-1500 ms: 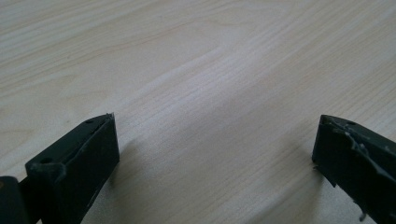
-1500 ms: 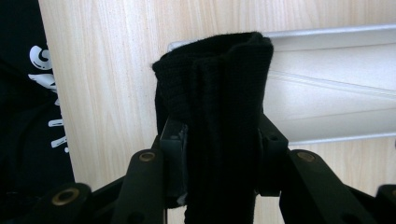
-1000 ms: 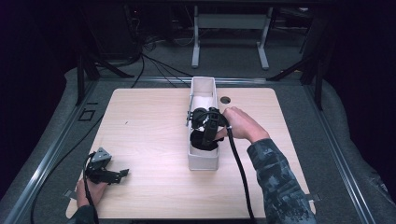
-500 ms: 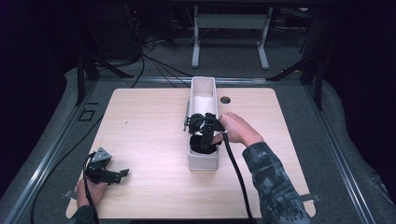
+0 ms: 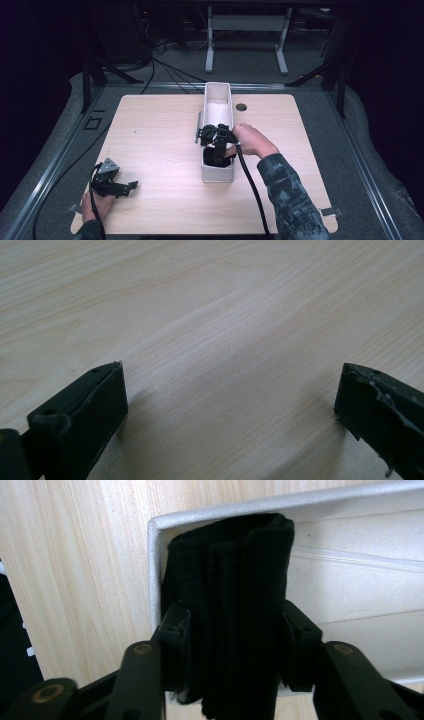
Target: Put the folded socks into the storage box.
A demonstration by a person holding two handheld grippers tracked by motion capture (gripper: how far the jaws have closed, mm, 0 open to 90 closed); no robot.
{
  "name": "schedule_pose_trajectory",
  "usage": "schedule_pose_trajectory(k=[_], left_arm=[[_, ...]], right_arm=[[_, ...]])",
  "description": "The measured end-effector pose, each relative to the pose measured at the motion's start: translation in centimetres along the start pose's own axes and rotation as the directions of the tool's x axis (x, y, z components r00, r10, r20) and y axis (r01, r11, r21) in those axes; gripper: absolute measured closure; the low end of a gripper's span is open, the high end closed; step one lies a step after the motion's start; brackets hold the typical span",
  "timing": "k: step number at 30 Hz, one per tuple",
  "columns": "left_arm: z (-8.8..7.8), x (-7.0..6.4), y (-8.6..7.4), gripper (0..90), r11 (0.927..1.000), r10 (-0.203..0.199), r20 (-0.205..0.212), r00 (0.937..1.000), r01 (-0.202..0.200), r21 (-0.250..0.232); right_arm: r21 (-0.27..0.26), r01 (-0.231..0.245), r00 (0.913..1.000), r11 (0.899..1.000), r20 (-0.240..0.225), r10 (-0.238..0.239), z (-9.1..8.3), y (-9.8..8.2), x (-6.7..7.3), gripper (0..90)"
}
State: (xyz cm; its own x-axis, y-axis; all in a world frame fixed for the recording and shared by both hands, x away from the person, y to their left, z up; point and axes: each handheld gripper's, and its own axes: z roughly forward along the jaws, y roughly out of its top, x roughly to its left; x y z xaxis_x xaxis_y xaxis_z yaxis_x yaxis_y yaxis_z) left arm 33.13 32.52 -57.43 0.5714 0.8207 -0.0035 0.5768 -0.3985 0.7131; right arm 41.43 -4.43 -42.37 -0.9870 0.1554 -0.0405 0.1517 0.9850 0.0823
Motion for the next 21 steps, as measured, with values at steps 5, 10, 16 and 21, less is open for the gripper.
schedule_pose_trajectory(k=[5,10,16,21], left_arm=[[0.0,0.0,0.0,0.3,1.0000,0.000,0.000,1.0000,0.000,0.000],[0.0,0.0,0.0,0.4,1.0000,0.000,0.000,1.0000,0.000,0.000],[0.0,0.0,0.0,0.4,1.0000,0.000,0.000,1.0000,0.000,0.000],[0.0,0.0,0.0,0.3,1.0000,0.001,0.000,1.0000,-0.001,0.000]], right_arm=[[-0.011,-0.010,0.9999,1.000,0.007,0.010,-0.2,-0.1,0.0,46.7],[-0.035,-0.023,0.9996,0.999,0.017,0.024,-0.8,-0.5,0.0,36.6],[-0.089,-0.041,0.9989,0.995,0.017,0.043,-2.3,-1.6,-0.1,25.1],[-0.118,-0.065,0.9974,0.991,0.022,0.068,-3.3,-2.6,-0.2,15.1]])
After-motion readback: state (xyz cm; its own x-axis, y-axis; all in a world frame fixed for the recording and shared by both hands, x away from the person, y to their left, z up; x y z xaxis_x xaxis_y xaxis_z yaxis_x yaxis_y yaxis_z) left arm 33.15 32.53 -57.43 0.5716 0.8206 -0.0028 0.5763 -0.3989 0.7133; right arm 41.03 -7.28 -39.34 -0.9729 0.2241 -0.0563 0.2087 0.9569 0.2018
